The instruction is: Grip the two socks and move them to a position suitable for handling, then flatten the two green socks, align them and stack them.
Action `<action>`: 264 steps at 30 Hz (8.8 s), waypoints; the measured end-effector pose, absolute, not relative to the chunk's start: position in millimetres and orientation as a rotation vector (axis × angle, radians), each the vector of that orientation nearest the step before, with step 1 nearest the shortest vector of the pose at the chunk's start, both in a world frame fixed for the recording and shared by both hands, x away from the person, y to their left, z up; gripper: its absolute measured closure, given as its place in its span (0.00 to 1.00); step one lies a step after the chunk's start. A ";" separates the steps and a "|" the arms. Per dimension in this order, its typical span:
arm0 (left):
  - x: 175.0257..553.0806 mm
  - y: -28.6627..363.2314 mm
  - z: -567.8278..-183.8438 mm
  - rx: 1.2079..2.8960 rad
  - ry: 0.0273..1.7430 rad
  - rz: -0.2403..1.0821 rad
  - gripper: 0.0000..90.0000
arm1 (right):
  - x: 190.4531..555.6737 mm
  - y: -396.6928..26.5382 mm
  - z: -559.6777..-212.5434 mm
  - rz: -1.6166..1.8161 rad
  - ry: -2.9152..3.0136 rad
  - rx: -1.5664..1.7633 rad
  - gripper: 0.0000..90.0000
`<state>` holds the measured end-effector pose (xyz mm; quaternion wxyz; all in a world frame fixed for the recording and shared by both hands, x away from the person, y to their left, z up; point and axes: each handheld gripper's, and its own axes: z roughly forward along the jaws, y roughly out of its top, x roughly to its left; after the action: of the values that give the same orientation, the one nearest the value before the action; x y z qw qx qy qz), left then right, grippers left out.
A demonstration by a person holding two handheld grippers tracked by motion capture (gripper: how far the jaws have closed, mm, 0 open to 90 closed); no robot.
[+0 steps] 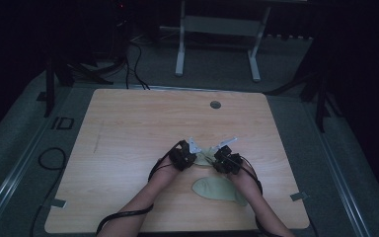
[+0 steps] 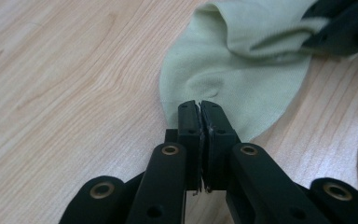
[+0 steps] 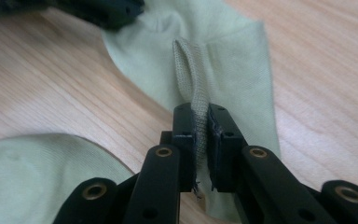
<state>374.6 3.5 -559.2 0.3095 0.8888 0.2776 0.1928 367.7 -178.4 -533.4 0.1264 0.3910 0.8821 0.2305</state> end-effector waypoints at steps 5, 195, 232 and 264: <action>372.5 3.1 -560.6 2.350 0.704 0.541 0.96 | 371.5 -187.6 -517.1 0.749 2.539 1.173 0.92; 384.5 -19.6 -547.7 2.346 0.921 0.424 0.86 | 421.8 -296.6 -532.1 0.701 2.495 1.433 0.78; 364.5 6.1 -529.2 2.173 0.964 0.329 0.03 | 388.0 -279.1 -515.8 0.910 2.450 1.243 0.15; 324.9 74.2 -549.0 2.161 1.043 0.358 0.03 | 347.6 -316.1 -527.7 0.965 2.384 1.245 0.14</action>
<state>324.9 74.2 -549.0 0.3501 0.8343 0.4027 0.1382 347.6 -316.1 -527.7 0.1416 0.4314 0.8258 0.3344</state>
